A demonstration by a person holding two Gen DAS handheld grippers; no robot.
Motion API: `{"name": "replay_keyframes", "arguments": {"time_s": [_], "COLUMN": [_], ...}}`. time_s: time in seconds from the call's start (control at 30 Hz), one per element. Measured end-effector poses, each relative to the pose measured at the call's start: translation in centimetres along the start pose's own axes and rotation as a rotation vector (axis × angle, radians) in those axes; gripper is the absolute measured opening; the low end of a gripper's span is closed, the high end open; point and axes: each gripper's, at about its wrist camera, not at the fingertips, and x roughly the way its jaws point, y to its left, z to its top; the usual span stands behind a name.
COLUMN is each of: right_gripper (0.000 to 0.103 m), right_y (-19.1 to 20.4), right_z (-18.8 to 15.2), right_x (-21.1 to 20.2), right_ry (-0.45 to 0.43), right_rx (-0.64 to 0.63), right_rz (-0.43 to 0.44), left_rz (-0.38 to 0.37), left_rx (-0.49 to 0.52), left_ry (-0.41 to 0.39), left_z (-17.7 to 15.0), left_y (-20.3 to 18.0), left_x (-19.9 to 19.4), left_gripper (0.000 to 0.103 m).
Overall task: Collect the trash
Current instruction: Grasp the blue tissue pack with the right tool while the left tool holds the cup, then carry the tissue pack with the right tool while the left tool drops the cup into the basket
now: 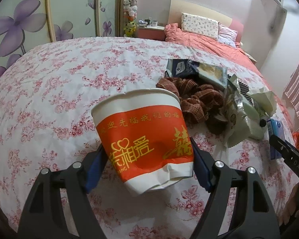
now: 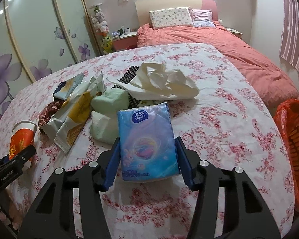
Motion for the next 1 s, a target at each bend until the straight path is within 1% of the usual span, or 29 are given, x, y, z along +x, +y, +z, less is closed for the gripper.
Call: {"name": "replay_keyframes", "arguments": {"time_s": [0.17, 0.33, 0.53, 0.73, 0.87, 1.0], "right_gripper": [0.053, 0.053, 0.053, 0.053, 0.054, 0.054], "right_y": [-1.0, -2.1, -4.1, -6.9, -9.2, -11.5], "right_z": [-0.1, 0.4, 0.7, 1.0, 1.0, 0.8], "right_x": [-1.2, -3.3, -6.7, -10.4, -13.0, -15.0], "right_ry": [-0.02, -0.065, -0.14, -0.236, -0.306, -0.362], "right_rx": [0.023, 0.045, 0.082, 0.122, 0.155, 0.177], "right_rz": [0.0, 0.001, -0.023, -0.063, -0.106, -0.16], "left_rz": [-0.008, -0.029, -0.078, -0.159, -0.237, -0.308], "left_rx": [0.003, 0.019, 0.058, 0.115, 0.17, 0.231], "left_ry": [-0.023, -0.061, -0.112, -0.156, -0.177, -0.182], "left_z": [0.1, 0.5, 1.2, 1.2, 1.1, 0.7], "left_y": [-0.5, -1.6, -4.5, -9.1, -13.5, -17.9], "left_x": [-1.3, -3.5, -6.5, -9.1, -10.5, -11.3], "left_gripper": [0.075, 0.075, 0.075, 0.075, 0.075, 0.075]}}
